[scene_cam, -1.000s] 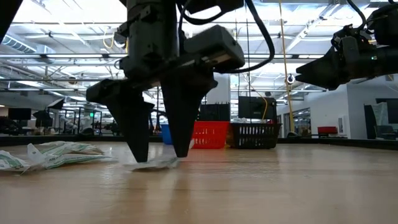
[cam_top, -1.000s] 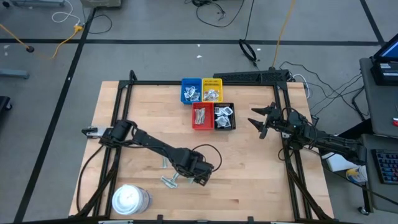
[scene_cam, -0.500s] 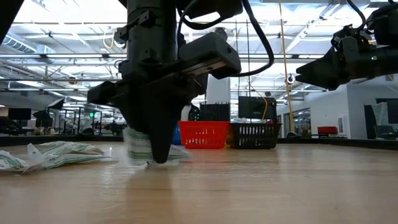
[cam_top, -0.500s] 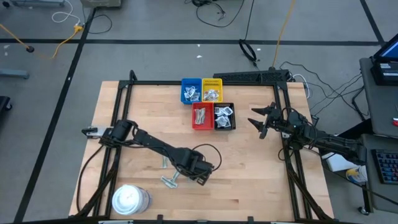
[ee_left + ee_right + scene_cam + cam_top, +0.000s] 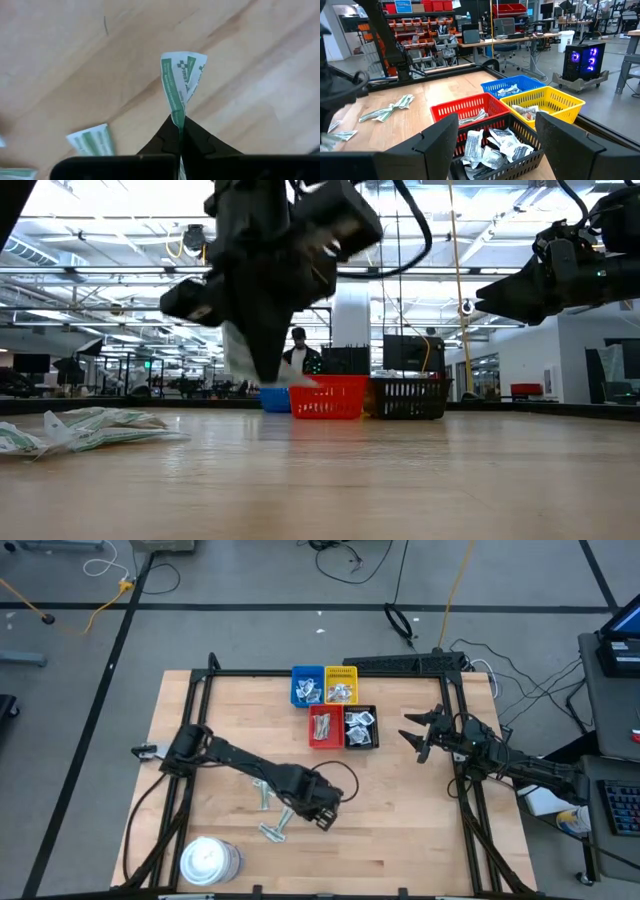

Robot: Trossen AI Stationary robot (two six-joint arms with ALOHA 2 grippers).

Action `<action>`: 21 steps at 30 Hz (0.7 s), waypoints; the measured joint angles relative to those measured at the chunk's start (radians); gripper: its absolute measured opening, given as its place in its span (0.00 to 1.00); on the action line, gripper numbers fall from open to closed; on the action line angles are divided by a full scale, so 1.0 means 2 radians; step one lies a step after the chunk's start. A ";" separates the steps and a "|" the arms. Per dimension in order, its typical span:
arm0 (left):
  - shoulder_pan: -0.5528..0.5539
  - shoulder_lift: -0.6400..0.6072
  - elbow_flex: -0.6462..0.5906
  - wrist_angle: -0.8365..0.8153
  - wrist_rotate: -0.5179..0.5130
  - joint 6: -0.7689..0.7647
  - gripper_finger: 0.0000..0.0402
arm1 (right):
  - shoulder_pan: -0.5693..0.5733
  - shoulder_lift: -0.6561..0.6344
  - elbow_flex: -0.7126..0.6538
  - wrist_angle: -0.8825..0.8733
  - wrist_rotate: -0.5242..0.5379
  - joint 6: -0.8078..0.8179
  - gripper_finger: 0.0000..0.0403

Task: Pick & Place First Aid Supplies
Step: Put the bandage pack into the red bin

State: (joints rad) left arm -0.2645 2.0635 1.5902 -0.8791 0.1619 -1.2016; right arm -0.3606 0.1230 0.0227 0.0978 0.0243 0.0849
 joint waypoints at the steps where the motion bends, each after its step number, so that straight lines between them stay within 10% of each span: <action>1: 0.003 -0.006 0.000 -0.004 0.003 0.013 0.01 | 0.000 0.000 0.000 0.000 0.000 0.000 0.65; 21: 0.061 -0.104 0.000 -0.094 0.051 0.298 0.00 | 0.000 0.000 0.000 0.000 0.000 0.000 0.64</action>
State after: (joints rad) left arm -0.1423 1.8561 1.5906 -1.0671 0.2635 -0.6053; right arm -0.3605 0.1229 0.0227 0.0975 0.0244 0.0849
